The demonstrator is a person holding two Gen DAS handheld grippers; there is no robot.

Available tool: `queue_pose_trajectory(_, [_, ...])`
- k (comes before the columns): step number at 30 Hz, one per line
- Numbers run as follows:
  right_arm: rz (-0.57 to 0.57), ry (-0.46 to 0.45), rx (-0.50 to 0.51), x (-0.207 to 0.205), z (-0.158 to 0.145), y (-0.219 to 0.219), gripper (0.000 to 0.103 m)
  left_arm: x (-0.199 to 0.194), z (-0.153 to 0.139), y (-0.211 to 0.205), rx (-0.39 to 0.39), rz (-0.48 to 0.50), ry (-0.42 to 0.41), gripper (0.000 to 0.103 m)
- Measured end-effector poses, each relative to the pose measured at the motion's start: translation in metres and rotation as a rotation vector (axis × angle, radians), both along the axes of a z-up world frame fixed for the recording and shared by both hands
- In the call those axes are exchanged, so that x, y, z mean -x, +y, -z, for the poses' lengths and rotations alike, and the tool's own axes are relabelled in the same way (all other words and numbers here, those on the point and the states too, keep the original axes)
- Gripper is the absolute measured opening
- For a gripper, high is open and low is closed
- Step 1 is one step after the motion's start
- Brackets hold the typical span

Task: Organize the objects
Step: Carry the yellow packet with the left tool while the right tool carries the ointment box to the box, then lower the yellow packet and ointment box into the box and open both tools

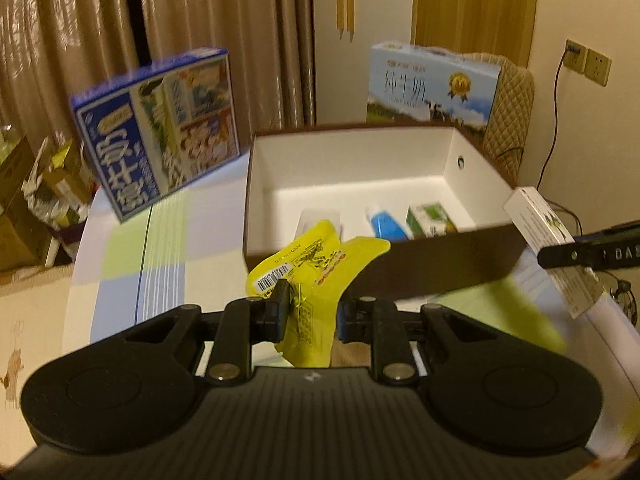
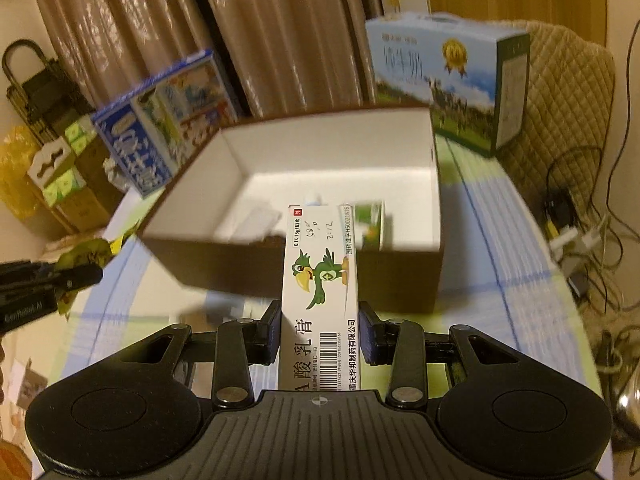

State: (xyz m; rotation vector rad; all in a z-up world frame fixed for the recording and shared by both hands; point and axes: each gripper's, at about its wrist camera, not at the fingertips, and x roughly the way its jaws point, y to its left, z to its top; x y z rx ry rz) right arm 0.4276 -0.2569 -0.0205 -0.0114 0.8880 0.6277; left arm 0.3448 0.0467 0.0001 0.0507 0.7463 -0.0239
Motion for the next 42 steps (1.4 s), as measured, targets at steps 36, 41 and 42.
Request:
queue_pose_trajectory(36, [-0.126, -0.097, 0.477, -0.208, 0.083, 0.114, 0.035, -0.215, 0.064, -0.012, 0.02, 0.064, 0.152, 0.019])
queue_pose_trajectory(41, [-0.163, -0.092, 0.525, -0.215, 0.096, 0.123, 0.036, -0.22, 0.069, -0.011, 0.017, 0.065, 0.164, 0.019])
queue_pose_trajectory(42, [-0.167, -0.088, 0.537, -0.216, 0.099, 0.124, 0.036, -0.221, 0.07, -0.01, 0.015, 0.063, 0.167, 0.019])
